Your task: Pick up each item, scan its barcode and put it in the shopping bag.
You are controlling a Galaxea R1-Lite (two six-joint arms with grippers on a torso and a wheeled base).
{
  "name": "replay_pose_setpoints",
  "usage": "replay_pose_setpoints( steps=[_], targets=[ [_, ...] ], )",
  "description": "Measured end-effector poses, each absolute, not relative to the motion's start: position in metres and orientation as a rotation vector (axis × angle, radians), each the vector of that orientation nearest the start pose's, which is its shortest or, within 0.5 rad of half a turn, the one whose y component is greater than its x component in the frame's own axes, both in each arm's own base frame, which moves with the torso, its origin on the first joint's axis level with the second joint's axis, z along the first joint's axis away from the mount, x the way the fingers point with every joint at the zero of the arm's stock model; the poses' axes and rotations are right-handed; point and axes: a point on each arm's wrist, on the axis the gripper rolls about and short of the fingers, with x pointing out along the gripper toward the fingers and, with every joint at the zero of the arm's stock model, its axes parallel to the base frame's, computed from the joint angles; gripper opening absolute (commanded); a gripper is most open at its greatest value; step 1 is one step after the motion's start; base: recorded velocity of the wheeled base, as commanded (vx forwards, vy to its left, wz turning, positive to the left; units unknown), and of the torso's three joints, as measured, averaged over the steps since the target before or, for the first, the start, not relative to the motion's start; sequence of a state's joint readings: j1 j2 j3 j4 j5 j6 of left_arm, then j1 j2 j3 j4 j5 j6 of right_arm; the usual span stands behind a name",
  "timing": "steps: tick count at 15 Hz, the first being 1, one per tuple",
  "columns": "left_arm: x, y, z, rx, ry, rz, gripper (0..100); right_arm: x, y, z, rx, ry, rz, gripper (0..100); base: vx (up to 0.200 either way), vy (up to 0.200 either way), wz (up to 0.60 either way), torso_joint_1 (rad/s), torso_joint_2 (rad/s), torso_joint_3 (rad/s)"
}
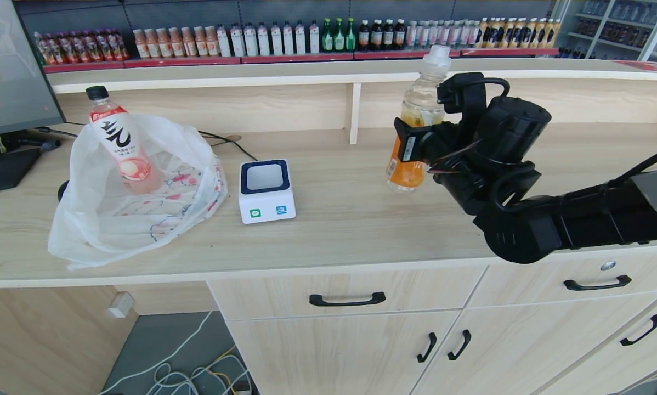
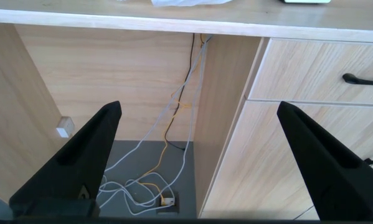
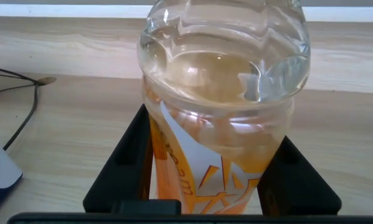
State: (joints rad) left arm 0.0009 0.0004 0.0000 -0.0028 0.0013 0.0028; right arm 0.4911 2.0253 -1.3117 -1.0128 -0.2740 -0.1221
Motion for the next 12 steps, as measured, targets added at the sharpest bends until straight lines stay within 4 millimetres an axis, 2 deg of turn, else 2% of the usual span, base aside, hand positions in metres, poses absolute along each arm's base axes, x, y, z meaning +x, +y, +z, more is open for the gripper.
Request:
replay_pose_setpoints(
  steps=[4,12],
  targets=[
    [-0.023,0.0,0.076,0.003,-0.002,0.003,100,0.336,0.192,0.256,-0.029,-0.3,0.203,0,0.0,0.0,0.0,0.0,0.0,0.0],
    [-0.023,0.0,0.076,0.003,-0.002,0.002,100,0.241,0.181,0.265,-0.053,-0.266,0.263,0,0.0,0.0,0.0,0.0,0.0,0.0]
  ],
)
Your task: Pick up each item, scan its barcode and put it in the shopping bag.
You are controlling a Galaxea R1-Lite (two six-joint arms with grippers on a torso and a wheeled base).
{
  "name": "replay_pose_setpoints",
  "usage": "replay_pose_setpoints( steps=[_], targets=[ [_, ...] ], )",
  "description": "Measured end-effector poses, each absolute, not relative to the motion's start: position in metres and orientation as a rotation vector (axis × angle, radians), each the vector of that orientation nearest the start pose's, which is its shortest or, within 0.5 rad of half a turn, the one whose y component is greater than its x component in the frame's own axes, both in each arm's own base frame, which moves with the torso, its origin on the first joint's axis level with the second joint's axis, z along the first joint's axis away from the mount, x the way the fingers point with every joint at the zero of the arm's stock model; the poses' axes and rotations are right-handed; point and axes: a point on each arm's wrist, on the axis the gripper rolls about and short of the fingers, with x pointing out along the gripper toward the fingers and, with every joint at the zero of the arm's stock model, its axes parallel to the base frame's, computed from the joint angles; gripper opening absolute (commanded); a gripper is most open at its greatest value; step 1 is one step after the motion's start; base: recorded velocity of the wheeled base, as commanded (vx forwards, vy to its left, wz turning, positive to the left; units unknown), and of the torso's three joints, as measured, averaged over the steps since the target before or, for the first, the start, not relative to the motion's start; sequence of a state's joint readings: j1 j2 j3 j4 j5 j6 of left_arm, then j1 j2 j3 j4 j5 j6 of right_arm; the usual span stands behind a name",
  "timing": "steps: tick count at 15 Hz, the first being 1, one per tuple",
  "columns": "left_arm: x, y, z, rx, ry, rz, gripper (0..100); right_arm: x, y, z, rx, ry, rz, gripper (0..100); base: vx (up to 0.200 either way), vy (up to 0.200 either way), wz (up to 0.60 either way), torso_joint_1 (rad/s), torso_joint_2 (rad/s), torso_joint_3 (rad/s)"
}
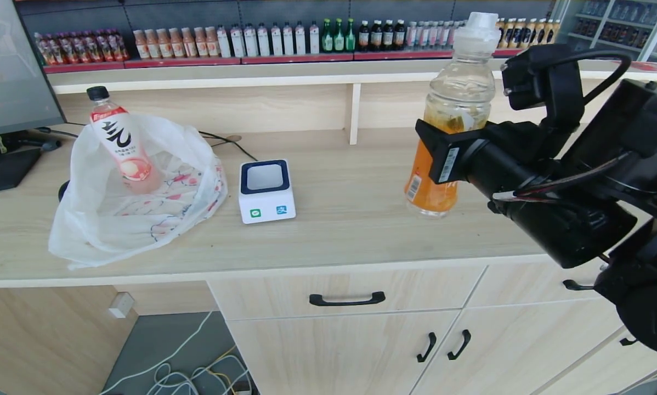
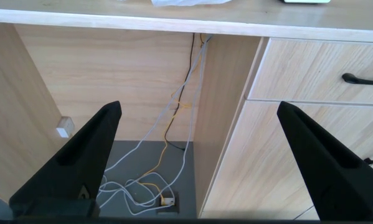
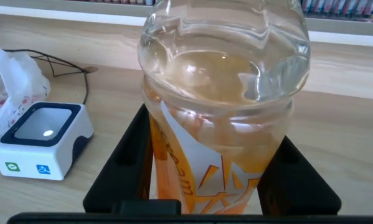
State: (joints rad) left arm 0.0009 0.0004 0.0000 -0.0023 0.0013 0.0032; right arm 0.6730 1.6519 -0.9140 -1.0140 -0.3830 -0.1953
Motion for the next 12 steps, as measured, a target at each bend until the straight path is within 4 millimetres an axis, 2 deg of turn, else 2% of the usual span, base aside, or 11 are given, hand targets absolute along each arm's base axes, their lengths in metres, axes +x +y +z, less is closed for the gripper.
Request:
replay_pose_setpoints(
  steps=[4,7,9,12],
  targets=[
    [-0.023,0.0,0.076,0.003,-0.002,0.002,100,0.208,0.172,0.256,-0.031,-0.242,0.316,0,0.0,0.0,0.0,0.0,0.0,0.0],
    [-0.023,0.0,0.076,0.003,-0.002,0.002,100,0.187,0.164,0.245,0.077,-0.229,0.369,0,0.0,0.0,0.0,0.0,0.0,0.0],
    [-0.023,0.0,0.076,0.003,-0.002,0.002,100,0.176,0.157,0.244,0.145,-0.252,0.394,0,0.0,0.0,0.0,0.0,0.0,0.0],
    [-0.023,0.0,0.076,0.003,-0.002,0.002,100,0.168,0.154,0.245,0.223,-0.248,0.552,0,0.0,0.0,0.0,0.0,0.0,0.0]
  ],
)
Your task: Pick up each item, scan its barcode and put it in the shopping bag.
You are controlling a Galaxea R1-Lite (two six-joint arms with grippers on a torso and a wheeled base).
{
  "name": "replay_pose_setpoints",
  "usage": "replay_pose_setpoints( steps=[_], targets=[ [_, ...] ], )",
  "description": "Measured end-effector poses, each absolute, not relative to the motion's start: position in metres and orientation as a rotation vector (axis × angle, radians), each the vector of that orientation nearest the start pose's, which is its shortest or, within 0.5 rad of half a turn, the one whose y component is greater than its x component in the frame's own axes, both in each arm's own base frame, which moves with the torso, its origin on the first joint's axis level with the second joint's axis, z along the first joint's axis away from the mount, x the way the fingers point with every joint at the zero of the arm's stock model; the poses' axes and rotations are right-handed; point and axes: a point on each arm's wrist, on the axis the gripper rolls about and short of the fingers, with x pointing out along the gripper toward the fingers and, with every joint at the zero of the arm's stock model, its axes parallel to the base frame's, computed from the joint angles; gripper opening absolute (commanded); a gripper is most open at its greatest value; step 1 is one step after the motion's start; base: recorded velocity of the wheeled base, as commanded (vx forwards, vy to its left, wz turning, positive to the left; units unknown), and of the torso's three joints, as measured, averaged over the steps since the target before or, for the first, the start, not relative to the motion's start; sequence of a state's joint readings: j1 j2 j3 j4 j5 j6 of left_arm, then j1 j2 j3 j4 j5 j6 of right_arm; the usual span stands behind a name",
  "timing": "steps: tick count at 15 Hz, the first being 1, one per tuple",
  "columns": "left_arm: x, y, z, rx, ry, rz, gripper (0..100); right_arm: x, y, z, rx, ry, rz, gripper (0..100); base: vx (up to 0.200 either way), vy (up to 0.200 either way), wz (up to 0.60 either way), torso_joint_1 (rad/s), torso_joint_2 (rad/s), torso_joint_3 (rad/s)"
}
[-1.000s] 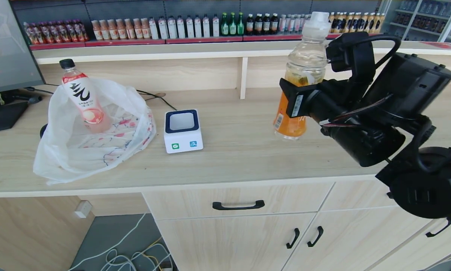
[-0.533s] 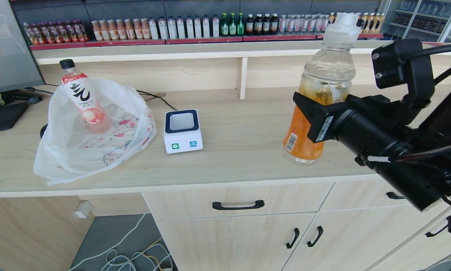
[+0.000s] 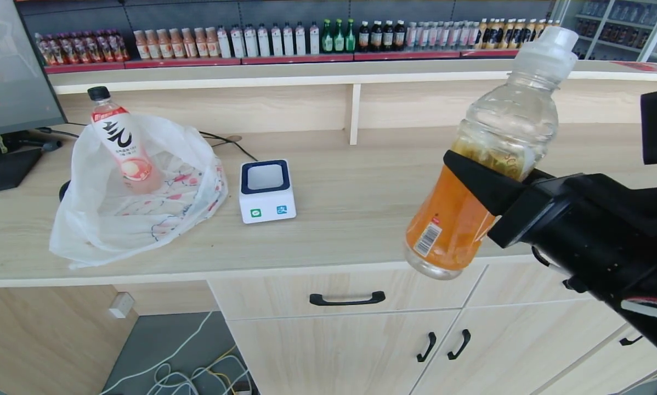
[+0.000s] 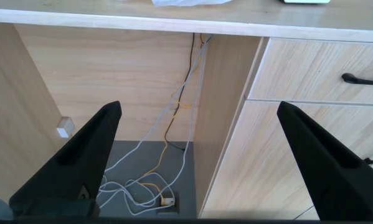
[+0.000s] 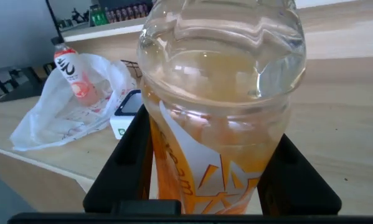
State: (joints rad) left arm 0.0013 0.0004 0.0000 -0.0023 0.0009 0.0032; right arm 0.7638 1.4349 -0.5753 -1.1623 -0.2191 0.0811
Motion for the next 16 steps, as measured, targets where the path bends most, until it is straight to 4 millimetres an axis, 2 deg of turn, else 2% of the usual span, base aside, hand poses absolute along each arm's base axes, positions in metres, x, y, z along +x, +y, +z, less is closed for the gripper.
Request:
replay_pose_setpoints(
  steps=[3,6,11,16],
  targets=[
    [-0.023,0.0,0.076,0.003,-0.002,0.002,100,0.167,0.157,0.244,0.299,-0.217,0.683,0,0.0,0.0,0.0,0.0,0.0,0.0],
    [-0.023,0.0,0.076,0.003,-0.002,0.003,100,0.167,0.171,0.244,0.396,-0.209,0.781,0,0.0,0.0,0.0,0.0,0.0,0.0],
    [-0.023,0.0,0.076,0.003,-0.002,0.002,100,0.169,0.187,0.235,0.401,-0.158,1.015,0,0.0,0.0,0.0,0.0,0.0,0.0],
    [-0.023,0.0,0.076,0.003,-0.002,0.003,100,0.174,0.199,0.251,0.444,-0.152,1.228,0,0.0,0.0,0.0,0.0,0.0,0.0]
  ],
)
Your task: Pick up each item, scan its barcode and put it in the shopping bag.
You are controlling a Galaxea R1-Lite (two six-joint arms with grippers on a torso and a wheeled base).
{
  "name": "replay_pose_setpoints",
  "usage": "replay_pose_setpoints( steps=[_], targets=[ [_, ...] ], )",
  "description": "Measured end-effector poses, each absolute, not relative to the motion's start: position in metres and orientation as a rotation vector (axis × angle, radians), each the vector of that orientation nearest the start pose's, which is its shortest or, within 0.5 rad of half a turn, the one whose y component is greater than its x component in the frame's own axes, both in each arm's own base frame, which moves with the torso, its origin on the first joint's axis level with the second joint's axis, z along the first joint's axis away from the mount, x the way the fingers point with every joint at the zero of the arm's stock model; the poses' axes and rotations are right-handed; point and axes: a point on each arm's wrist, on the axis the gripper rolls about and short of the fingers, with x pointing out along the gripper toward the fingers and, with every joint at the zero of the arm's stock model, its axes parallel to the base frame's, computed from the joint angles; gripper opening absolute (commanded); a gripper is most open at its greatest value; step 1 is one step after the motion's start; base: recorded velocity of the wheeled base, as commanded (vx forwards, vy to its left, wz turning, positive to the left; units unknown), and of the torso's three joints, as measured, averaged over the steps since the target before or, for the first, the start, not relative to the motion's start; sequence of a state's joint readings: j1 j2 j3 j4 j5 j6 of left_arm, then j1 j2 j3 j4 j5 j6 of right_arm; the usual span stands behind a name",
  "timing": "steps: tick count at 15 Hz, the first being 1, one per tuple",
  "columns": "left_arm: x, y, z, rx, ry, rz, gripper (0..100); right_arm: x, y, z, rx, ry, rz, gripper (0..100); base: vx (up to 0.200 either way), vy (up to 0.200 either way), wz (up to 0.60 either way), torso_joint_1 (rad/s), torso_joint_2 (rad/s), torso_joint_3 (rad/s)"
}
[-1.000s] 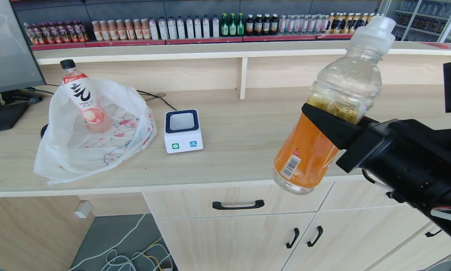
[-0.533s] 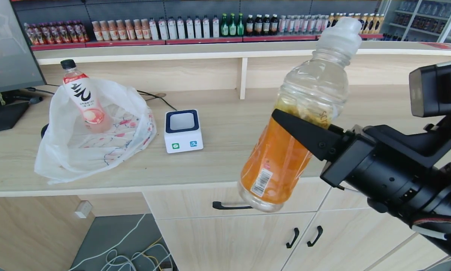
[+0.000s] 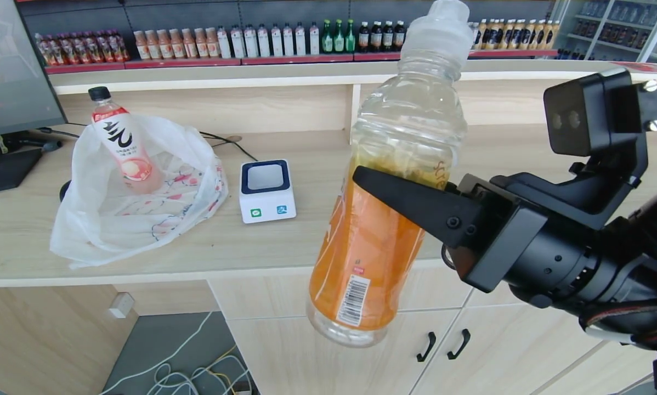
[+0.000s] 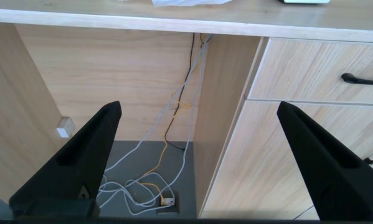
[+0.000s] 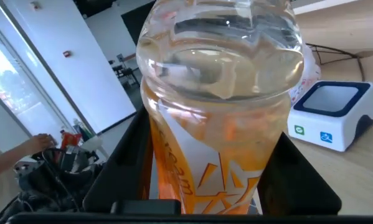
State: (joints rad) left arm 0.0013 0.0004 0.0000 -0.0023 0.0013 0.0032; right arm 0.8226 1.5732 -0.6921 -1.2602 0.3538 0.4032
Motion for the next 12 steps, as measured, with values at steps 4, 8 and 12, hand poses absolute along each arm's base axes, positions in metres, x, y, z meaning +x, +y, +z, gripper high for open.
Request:
replay_pose_setpoints(
  steps=[4,8,12],
  targets=[
    [-0.023,0.0,0.076,0.003,-0.002,0.002,100,0.173,0.201,0.256,0.467,-0.146,1.273,0,0.0,0.0,0.0,0.0,0.0,0.0],
    [-0.023,0.0,0.076,0.003,-0.002,0.003,100,0.175,0.203,0.271,0.508,-0.177,1.295,0,0.0,0.0,0.0,0.0,0.0,0.0],
    [-0.023,0.0,0.076,0.003,-0.002,0.002,100,0.175,0.204,0.272,0.511,-0.178,1.298,0,0.0,0.0,0.0,0.0,0.0,0.0]
  ],
)
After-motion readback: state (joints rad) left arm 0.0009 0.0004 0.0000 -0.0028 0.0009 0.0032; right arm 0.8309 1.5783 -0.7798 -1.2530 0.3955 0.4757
